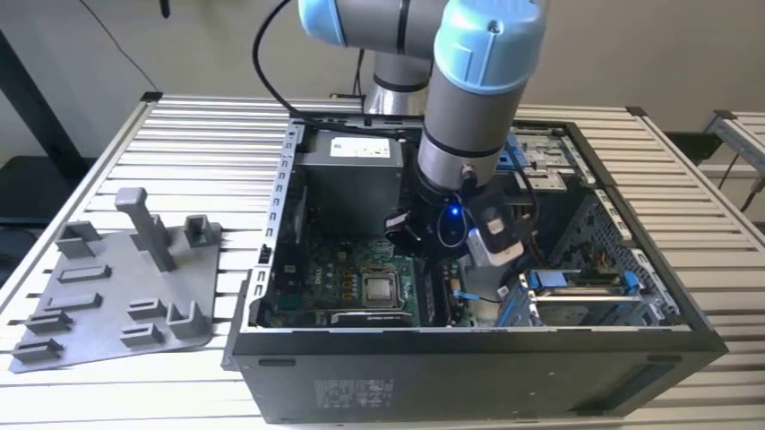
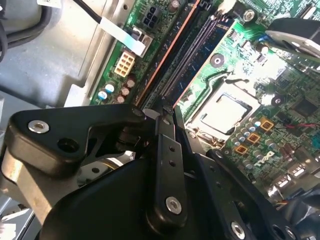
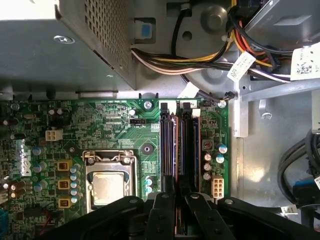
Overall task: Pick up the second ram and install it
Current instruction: 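Insert the second ram into the second slot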
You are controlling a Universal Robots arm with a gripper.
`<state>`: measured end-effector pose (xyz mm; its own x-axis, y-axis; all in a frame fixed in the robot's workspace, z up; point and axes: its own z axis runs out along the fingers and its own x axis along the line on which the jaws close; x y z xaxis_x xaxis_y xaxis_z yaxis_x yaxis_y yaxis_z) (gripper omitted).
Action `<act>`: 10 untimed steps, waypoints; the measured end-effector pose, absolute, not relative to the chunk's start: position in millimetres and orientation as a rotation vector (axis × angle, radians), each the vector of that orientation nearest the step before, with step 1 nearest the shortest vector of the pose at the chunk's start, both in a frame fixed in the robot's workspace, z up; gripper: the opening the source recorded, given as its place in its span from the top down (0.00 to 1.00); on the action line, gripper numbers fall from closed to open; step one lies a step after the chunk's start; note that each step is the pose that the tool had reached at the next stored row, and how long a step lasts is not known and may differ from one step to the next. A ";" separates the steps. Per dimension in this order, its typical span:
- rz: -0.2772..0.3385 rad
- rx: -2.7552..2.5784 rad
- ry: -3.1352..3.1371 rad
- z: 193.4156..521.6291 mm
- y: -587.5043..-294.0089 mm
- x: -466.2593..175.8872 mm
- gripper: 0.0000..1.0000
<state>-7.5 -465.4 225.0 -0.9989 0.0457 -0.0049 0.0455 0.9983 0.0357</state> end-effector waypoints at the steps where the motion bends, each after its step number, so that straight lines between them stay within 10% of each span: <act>1: 0.056 0.071 3.134 224.9 -465.3 -7.5 0.86; 10: 0.056 0.057 3.135 224.2 -466.1 -7.5 0.86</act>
